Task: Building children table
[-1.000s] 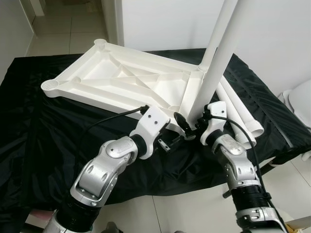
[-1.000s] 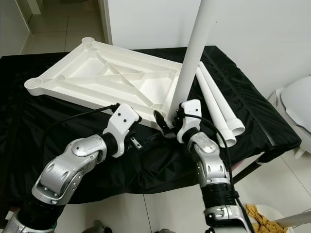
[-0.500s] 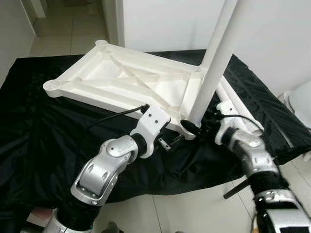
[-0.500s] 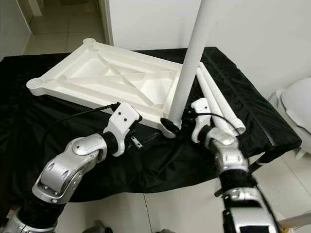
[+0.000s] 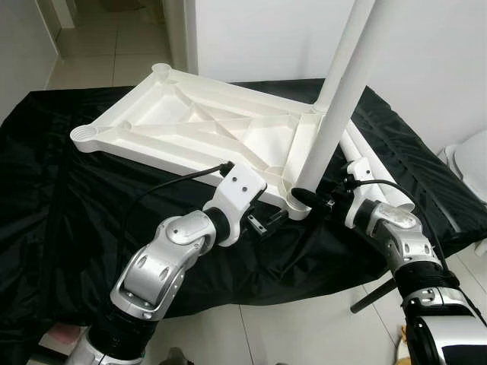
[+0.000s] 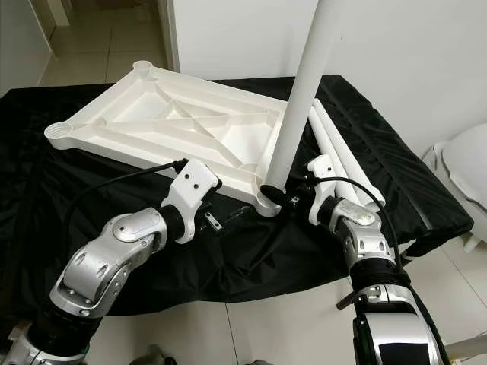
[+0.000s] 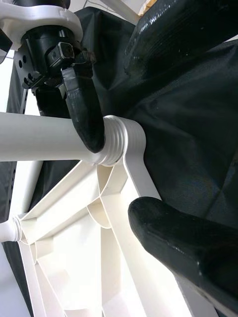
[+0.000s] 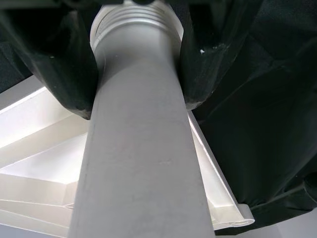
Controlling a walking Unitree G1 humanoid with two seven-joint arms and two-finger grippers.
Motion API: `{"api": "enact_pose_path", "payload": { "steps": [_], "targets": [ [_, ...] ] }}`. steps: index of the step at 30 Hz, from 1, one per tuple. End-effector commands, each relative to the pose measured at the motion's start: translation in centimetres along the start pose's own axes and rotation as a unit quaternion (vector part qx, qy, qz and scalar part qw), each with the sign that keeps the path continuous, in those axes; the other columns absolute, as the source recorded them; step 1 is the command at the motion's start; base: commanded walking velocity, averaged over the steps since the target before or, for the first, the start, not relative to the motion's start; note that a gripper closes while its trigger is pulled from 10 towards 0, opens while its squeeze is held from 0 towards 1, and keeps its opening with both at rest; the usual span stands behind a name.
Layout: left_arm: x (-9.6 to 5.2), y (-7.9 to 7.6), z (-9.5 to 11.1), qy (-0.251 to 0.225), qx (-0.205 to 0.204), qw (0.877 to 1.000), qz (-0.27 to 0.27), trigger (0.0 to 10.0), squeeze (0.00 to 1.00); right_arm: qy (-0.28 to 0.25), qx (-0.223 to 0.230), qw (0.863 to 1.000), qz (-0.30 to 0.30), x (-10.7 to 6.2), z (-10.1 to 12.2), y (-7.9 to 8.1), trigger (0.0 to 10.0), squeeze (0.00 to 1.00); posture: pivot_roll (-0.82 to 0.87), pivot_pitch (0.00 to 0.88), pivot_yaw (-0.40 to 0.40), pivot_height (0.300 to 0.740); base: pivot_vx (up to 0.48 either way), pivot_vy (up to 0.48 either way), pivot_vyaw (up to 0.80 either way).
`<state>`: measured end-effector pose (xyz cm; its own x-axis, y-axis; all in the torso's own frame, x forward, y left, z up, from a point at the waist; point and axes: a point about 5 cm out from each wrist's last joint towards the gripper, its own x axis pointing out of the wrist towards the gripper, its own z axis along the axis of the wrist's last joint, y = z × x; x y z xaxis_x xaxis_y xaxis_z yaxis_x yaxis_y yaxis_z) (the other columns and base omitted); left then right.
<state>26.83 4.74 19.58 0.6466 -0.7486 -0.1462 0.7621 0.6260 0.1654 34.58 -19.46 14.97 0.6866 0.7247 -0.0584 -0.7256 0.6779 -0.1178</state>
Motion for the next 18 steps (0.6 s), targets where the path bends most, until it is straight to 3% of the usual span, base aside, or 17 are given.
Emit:
{"api": "enact_pose_path", "payload": {
  "steps": [1,3,5,6,11,14,15,18],
  "targets": [
    [0.1,-0.2,0.0,0.002,-0.004,1.0,-0.01,10.0,0.0,0.003,0.007,1.0,0.012,0.0,-0.4,0.2,0.0,0.0,-0.02,0.033,-0.024,0.74,0.0,0.0,0.0],
    [0.1,-0.1,0.0,0.002,-0.004,1.0,-0.009,10.0,0.0,0.003,0.007,1.0,0.013,0.0,-0.4,0.2,0.0,0.0,-0.02,0.033,-0.024,0.74,0.0,0.0,0.0],
    [0.1,-0.1,0.1,0.002,-0.004,1.0,-0.008,10.0,0.0,0.005,-0.004,1.0,0.003,-0.1,-0.5,0.2,8.5,0.0,-0.03,0.038,-0.026,0.74,0.0,0.0,0.0],
    [0.1,0.0,0.1,0.001,-0.004,1.0,-0.007,10.0,0.0,0.002,-0.003,1.0,-0.004,-0.1,-0.5,0.3,10.0,0.0,-0.03,0.038,-0.026,0.74,0.0,0.0,0.0],
    [0.2,0.0,0.1,0.0,-0.005,1.0,-0.006,10.0,0.0,-0.012,0.01,0.999,-0.041,0.0,-0.4,0.5,10.0,0.0,-0.03,0.041,-0.03,0.74,0.0,0.0,0.0],
    [0.2,0.0,0.1,-0.001,-0.006,1.0,-0.006,10.0,0.0,-0.02,-0.006,0.997,-0.08,0.3,-0.2,0.5,10.0,0.0,-0.03,0.042,-0.032,0.74,0.0,0.0,0.0],
    [0.2,0.0,0.2,-0.002,-0.006,1.0,-0.006,10.0,0.0,-0.03,0.008,0.993,-0.115,0.6,-0.2,0.9,10.0,0.0,-0.03,0.045,-0.031,0.74,0.0,0.0,0.0],
    [0.2,-0.1,0.2,-0.003,-0.007,1.0,-0.007,10.0,0.0,-0.039,0.02,0.99,-0.132,0.8,0.0,1.3,10.0,0.0,-0.03,0.045,-0.032,0.74,0.0,0.0,0.0]
  ]
}}
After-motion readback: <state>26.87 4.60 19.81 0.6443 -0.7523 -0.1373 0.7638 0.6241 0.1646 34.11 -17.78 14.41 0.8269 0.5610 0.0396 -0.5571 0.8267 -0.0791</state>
